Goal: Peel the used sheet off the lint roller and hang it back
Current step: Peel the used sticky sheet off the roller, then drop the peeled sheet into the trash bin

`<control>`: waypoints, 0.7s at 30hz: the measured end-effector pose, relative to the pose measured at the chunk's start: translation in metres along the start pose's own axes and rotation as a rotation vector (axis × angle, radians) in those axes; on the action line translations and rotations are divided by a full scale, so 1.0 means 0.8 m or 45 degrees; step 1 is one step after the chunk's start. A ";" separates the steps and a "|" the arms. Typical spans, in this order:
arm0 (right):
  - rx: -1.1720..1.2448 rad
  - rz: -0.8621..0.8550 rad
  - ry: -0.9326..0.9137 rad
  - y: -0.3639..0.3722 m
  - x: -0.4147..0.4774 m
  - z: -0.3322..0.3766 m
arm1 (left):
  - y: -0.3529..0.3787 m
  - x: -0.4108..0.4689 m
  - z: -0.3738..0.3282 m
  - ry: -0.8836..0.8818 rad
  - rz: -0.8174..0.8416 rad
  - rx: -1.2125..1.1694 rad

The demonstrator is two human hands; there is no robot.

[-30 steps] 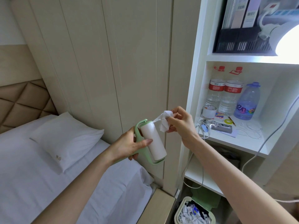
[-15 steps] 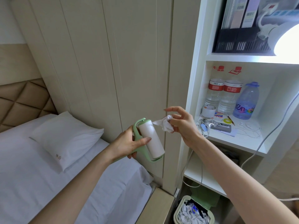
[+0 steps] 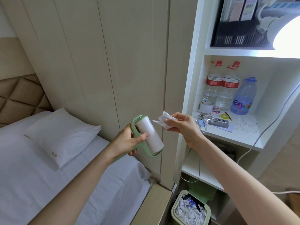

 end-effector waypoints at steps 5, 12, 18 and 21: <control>0.046 0.115 -0.009 -0.004 -0.004 -0.008 | 0.017 0.008 0.010 -0.036 0.009 -0.050; 0.014 0.131 0.043 -0.026 -0.009 -0.027 | 0.055 0.017 0.016 -0.067 0.119 -0.080; 0.025 0.202 0.209 -0.059 -0.013 -0.060 | 0.091 0.028 0.018 -0.116 0.212 -0.125; -0.016 0.094 0.198 -0.086 -0.016 -0.073 | 0.107 0.036 0.021 -0.139 0.237 -0.108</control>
Point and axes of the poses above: each hand's wrist, its own x-axis towards the middle knuckle, its own y-axis out of the palm, z = x × y, the point moved 6 cm from there along x, towards the middle knuckle, and after that the axes turned 1 degree about x, right-handed, at the moved point
